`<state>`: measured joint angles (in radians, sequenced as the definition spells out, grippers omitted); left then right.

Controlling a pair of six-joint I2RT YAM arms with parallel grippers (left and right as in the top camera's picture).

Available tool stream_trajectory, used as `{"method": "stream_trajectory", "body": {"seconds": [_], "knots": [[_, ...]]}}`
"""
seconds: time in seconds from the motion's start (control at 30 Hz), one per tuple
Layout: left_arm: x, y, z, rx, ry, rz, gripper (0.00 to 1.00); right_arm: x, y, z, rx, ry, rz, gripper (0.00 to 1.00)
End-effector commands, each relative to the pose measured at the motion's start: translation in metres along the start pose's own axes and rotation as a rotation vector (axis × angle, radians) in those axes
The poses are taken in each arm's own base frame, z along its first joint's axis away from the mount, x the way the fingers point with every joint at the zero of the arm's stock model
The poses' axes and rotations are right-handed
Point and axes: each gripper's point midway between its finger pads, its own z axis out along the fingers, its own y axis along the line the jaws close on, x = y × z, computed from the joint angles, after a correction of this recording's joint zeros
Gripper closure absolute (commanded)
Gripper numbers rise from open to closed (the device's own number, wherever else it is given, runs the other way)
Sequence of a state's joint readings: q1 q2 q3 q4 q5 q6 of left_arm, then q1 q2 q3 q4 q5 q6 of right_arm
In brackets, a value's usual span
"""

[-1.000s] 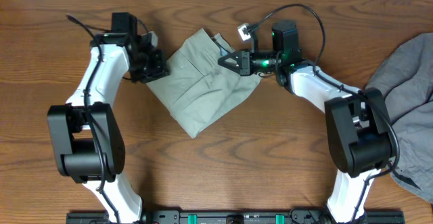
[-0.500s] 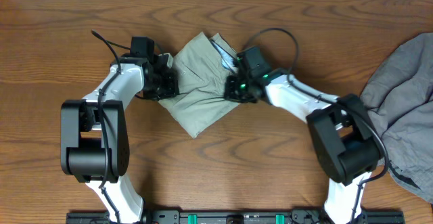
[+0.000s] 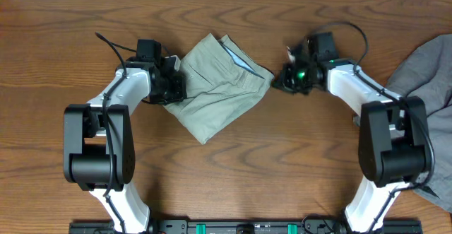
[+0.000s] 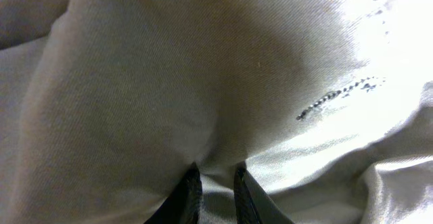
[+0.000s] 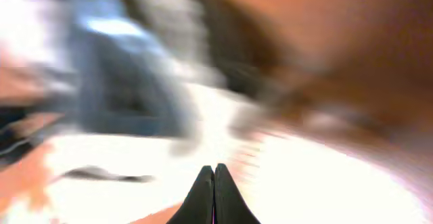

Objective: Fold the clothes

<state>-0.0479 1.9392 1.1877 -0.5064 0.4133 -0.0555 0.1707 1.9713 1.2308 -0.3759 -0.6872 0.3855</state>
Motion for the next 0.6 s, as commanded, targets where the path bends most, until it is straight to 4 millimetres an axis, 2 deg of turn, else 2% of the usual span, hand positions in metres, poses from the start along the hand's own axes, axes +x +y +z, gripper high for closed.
{"method": "stream_trajectory", "body": {"seconds": [0.0,0.1,0.17,0.23,0.3,0.4,0.47,0.57], "knots": [[-0.004,-0.010,-0.002,0.065,-0.012,-0.006,0.80,0.009,0.109,-0.033,-0.442,0.015,-0.342,0.99],[-0.024,-0.032,-0.016,0.164,-0.088,0.036,0.80,0.002,0.133,-0.028,-0.462,-0.038,-0.411,0.99],[-0.038,-0.044,-0.026,0.215,-0.152,0.073,0.79,-0.010,0.127,-0.012,-0.348,-0.099,-0.390,0.99],[-0.047,-0.049,-0.031,0.228,-0.195,0.096,0.75,-0.023,0.108,0.007,-0.162,-0.179,-0.345,0.98],[-0.052,-0.050,-0.032,0.230,-0.216,0.106,0.74,-0.029,0.089,0.022,-0.023,-0.223,-0.281,0.97],[-0.056,-0.051,-0.033,0.232,-0.234,0.117,0.68,-0.018,0.065,0.045,0.072,-0.199,-0.135,0.98],[-0.058,-0.051,-0.033,0.228,-0.243,0.124,0.66,-0.005,0.036,0.057,0.162,-0.164,0.053,0.99],[-0.056,-0.050,-0.033,0.224,-0.233,0.118,0.62,0.007,-0.004,0.060,0.286,-0.139,0.202,0.99]]}}
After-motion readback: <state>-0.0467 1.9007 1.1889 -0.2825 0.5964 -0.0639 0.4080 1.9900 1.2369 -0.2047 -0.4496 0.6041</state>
